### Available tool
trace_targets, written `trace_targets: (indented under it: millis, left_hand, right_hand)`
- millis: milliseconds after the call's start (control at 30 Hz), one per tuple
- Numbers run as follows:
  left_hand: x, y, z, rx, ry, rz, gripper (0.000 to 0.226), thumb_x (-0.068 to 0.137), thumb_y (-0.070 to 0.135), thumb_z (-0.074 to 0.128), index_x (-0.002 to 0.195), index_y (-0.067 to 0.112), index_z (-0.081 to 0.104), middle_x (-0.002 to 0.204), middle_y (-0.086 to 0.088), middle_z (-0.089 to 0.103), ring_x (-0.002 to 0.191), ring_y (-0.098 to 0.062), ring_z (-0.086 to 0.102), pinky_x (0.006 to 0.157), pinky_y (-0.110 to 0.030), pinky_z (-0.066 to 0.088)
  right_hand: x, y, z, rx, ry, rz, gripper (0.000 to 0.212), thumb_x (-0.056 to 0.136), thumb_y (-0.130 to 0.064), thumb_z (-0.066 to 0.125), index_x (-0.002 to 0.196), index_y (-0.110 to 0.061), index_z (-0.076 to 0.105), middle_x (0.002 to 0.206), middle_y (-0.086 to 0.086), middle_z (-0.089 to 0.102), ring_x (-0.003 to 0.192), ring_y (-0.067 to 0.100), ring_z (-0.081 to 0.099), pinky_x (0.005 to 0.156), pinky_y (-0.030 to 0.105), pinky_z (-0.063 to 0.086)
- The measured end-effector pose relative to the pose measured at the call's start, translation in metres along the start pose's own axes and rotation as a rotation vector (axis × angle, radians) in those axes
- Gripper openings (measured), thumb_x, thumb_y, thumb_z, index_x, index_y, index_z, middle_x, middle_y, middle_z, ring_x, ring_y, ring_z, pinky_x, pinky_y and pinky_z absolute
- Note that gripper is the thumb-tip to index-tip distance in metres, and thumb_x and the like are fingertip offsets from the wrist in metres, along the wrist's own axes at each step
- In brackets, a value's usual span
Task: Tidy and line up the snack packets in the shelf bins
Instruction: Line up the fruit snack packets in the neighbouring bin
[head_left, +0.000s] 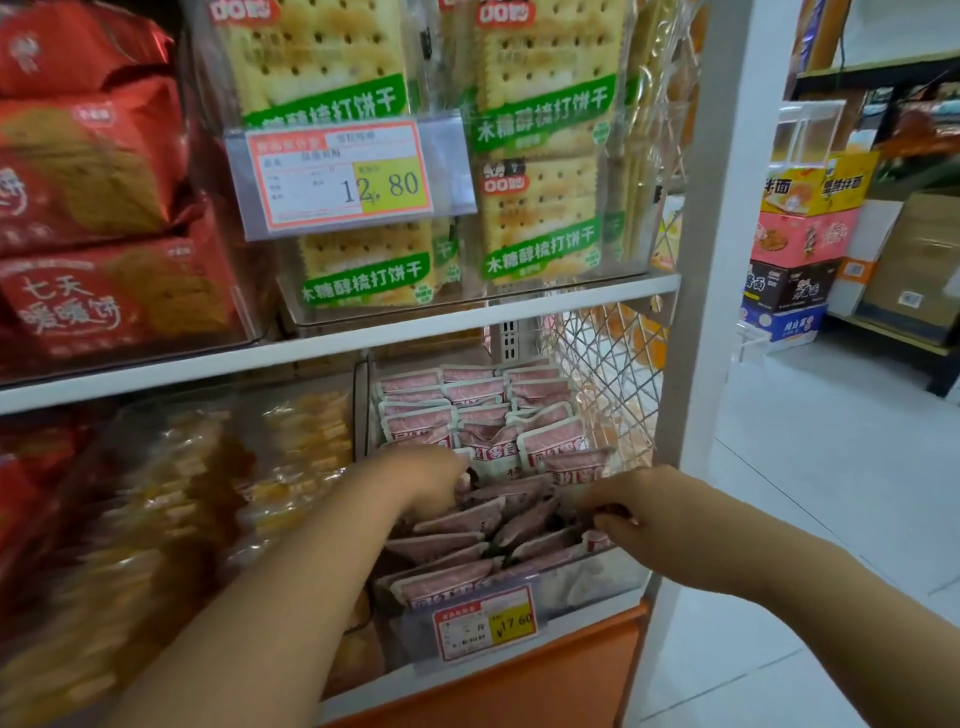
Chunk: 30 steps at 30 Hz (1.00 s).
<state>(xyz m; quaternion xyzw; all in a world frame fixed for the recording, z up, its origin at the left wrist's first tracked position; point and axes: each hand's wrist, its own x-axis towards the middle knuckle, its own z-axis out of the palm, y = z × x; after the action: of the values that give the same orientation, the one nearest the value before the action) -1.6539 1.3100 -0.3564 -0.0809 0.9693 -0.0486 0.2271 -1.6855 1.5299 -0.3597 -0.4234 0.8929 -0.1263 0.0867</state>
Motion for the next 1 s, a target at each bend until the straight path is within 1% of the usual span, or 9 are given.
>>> trace_targets:
  millis: [100, 200, 300, 467, 633, 767, 867, 933, 1000]
  left_hand:
    - [0.003, -0.003, -0.009, 0.018, -0.114, -0.006, 0.047, 0.090, -0.005, 0.042, 0.135, 0.005, 0.045, 0.128, -0.014, 0.055, 0.101, -0.025, 0.056, 0.075, -0.032, 0.047]
    - [-0.001, -0.006, -0.014, 0.014, -0.163, 0.009, 0.045, 0.094, 0.002, 0.039, 0.139, 0.007, 0.041, 0.140, -0.013, 0.046, 0.120, -0.027, 0.049, 0.090, -0.033, 0.044]
    - [-0.006, -0.008, -0.021, -0.185, -0.027, 0.091, 0.037, 0.099, 0.014, 0.040, 0.135, 0.017, 0.048, 0.141, -0.003, 0.047, 0.125, -0.020, 0.047, 0.105, -0.034, 0.039]
    - [-0.006, 0.045, -0.026, -0.519, 0.372, 0.266, 0.034, 0.099, 0.024, 0.046, 0.132, 0.019, 0.052, 0.130, -0.003, 0.057, 0.114, -0.017, 0.055, 0.099, -0.033, 0.044]
    - [0.027, 0.083, -0.014, -0.235, 0.277, 0.219, 0.029, 0.097, 0.035, 0.048, 0.107, 0.012, 0.063, 0.105, -0.009, 0.064, 0.084, -0.020, 0.053, 0.070, -0.030, 0.039]
    - [0.044, 0.090, -0.008, -0.163, 0.217, 0.200, 0.029, 0.098, 0.026, 0.044, 0.094, 0.008, 0.067, 0.094, -0.010, 0.065, 0.087, -0.027, 0.059, 0.066, -0.031, 0.040]
    - [0.030, 0.085, -0.003, -0.257, 0.177, 0.297, 0.032, 0.101, 0.033, 0.038, 0.107, 0.017, 0.065, 0.105, -0.007, 0.065, 0.095, -0.025, 0.059, 0.080, -0.037, 0.048]
    - [0.015, 0.079, -0.003, -0.375, 0.074, 0.326, 0.040, 0.102, 0.041, 0.030, 0.122, 0.020, 0.058, 0.127, -0.002, 0.059, 0.113, -0.022, 0.054, 0.099, -0.037, 0.042]
    - [0.010, 0.070, -0.008, -0.529, 0.173, 0.288, 0.041, 0.102, 0.040, 0.032, 0.127, 0.019, 0.058, 0.135, 0.000, 0.054, 0.121, -0.019, 0.050, 0.102, -0.028, 0.037]
  right_hand:
    - [-0.002, 0.000, -0.003, -0.007, -0.034, 0.004, 0.028, 0.098, -0.019, 0.039, 0.111, -0.026, 0.063, 0.097, -0.001, 0.067, 0.082, 0.013, 0.063, 0.073, 0.024, 0.051]
    - [-0.004, -0.001, -0.004, 0.004, -0.039, 0.002, 0.028, 0.099, -0.022, 0.040, 0.113, -0.026, 0.063, 0.099, -0.003, 0.067, 0.083, 0.011, 0.062, 0.073, 0.020, 0.050]
    - [-0.009, 0.001, -0.008, 0.033, -0.019, 0.006, 0.027, 0.097, -0.027, 0.045, 0.117, -0.032, 0.063, 0.099, -0.008, 0.068, 0.083, 0.008, 0.061, 0.074, 0.020, 0.051]
    - [-0.018, 0.009, -0.015, -0.023, 0.082, 0.113, 0.025, 0.093, -0.031, 0.054, 0.116, -0.033, 0.063, 0.108, -0.007, 0.067, 0.091, 0.011, 0.062, 0.080, 0.025, 0.052]
    - [-0.016, 0.009, -0.004, -0.150, 0.092, 0.128, 0.024, 0.093, -0.028, 0.048, 0.112, -0.032, 0.062, 0.103, -0.003, 0.066, 0.092, 0.017, 0.061, 0.075, 0.028, 0.053]
    - [-0.020, 0.013, -0.003, -0.155, 0.115, 0.103, 0.023, 0.094, -0.025, 0.048, 0.107, -0.033, 0.065, 0.103, -0.002, 0.065, 0.096, 0.019, 0.059, 0.077, 0.031, 0.053]
    - [-0.019, 0.016, 0.000, -0.159, 0.119, 0.091, 0.025, 0.091, -0.022, 0.051, 0.104, -0.037, 0.067, 0.105, -0.004, 0.062, 0.098, 0.021, 0.059, 0.078, 0.033, 0.053]
    - [-0.016, 0.017, 0.003, -0.219, 0.116, 0.069, 0.027, 0.091, -0.020, 0.053, 0.105, -0.037, 0.067, 0.102, -0.005, 0.063, 0.096, 0.021, 0.058, 0.076, 0.034, 0.054]
    - [-0.013, 0.016, 0.007, -0.275, 0.139, 0.055, 0.025, 0.089, -0.017, 0.054, 0.102, -0.033, 0.069, 0.097, -0.004, 0.064, 0.091, 0.021, 0.058, 0.072, 0.034, 0.055]
